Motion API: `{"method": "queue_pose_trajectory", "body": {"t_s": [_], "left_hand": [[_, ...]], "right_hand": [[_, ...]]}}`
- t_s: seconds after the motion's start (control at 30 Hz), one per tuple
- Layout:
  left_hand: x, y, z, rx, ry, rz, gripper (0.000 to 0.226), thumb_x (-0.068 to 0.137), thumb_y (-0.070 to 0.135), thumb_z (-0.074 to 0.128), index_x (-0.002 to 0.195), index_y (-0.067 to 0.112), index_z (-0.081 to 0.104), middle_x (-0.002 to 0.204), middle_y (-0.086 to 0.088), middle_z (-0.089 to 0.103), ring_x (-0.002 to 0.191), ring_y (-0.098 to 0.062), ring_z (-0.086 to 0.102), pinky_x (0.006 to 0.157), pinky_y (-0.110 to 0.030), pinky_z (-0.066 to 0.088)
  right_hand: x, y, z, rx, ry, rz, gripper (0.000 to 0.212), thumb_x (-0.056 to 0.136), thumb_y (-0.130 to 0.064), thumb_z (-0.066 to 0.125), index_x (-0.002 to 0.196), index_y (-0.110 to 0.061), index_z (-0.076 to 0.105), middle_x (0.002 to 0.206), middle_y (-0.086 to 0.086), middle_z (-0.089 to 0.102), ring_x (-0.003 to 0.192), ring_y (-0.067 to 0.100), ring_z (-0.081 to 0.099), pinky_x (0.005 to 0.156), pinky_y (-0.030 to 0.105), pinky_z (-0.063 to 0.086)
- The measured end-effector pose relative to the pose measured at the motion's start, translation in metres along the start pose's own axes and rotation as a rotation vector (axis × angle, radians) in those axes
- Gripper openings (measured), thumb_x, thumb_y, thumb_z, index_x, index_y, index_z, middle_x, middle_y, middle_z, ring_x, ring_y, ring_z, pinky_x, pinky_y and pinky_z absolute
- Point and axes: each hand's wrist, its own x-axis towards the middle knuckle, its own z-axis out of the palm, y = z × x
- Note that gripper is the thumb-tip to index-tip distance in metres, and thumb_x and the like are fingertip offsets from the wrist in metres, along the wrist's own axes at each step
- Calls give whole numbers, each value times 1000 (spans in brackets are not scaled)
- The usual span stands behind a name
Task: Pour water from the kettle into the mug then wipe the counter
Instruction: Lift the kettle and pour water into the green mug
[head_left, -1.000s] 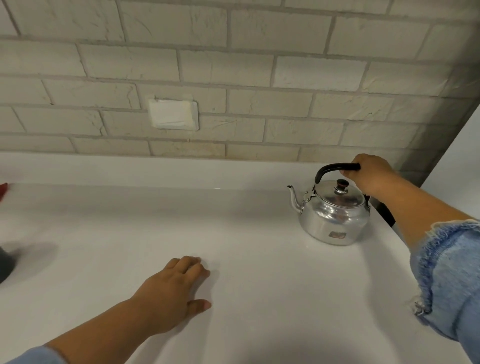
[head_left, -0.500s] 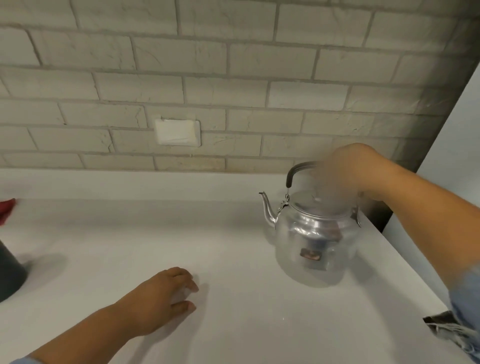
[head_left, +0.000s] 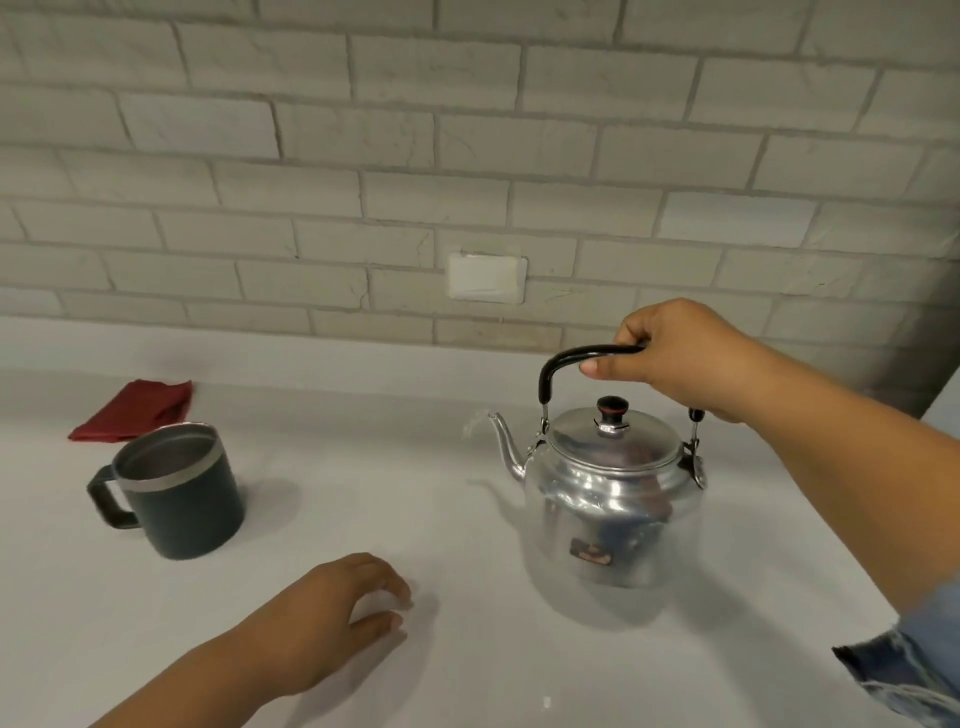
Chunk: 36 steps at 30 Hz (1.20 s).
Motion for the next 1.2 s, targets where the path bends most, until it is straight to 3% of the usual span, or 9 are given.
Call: {"method": "queue_pose_trajectory", "body": {"t_s": [0.2,0.3,0.4,0.6,0.67,0.73,0.9,1.0,1.2], "left_hand": [[-31,-43,-41,-48,161,30,15,84,49,57,99,50,59,109,33,56,101,12,53,90,-12,42],[-47,-63,-62,-105,271,47,14,84,42,60,96,50,60,107,35,58,103,14,52,89,-12,42],[-61,-88,-90,-192,437,21,19,85,31,62,91,49,63,101,34,61,99,16,54,79,-9,44],[-76,-140,-143,-290,644,-112,22,87,23,60,84,44,64,100,22,62,81,-6,62,65,-14,46],[-76,-153,-152,-281,661,-162,18,88,24,59,88,41,63,105,17,61,84,-11,62,66,-15,43],[-74,-164,-157,-277,644,-229,17,88,24,58,99,37,62,116,9,59,94,-18,61,76,-25,43],[-69,-180,-155,-328,592,-303,30,88,26,58,119,28,56,128,0,57,113,-20,55,93,-37,44],[-67,-186,-151,-378,546,-312,35,90,25,55,126,25,52,132,0,56,121,-20,51,99,-40,42],[-56,-195,-150,-360,496,-321,34,95,20,45,128,22,51,129,-2,60,118,-23,53,100,-37,40]], "right_hand": [[-8,-60,29,-186,-59,22,40,63,-55,77,63,-18,59,52,-3,49,47,13,46,43,22,32],[-14,-76,40,-140,-39,63,43,61,-57,77,63,-18,61,52,-1,48,45,17,46,39,22,36],[-21,-93,54,-53,-5,103,47,57,-58,79,63,-15,62,42,-7,42,39,14,39,39,23,33],[-29,-134,82,30,54,134,46,56,-57,80,59,-16,59,32,-11,39,28,6,33,40,21,28],[-31,-148,87,33,63,139,45,55,-57,80,58,-17,59,33,-11,39,29,6,33,41,21,29],[-32,-161,90,20,58,140,45,56,-57,80,58,-17,58,34,-11,38,32,6,32,42,22,29],[-34,-189,94,-49,12,108,51,54,-60,79,61,-13,61,33,-10,39,31,6,33,39,21,30],[-34,-206,97,-100,-14,78,51,49,-64,78,59,-16,61,35,-10,41,32,6,36,40,22,31],[-31,-226,107,-110,-31,48,52,49,-63,78,59,-15,61,34,-10,41,31,5,36,40,21,30]]}}
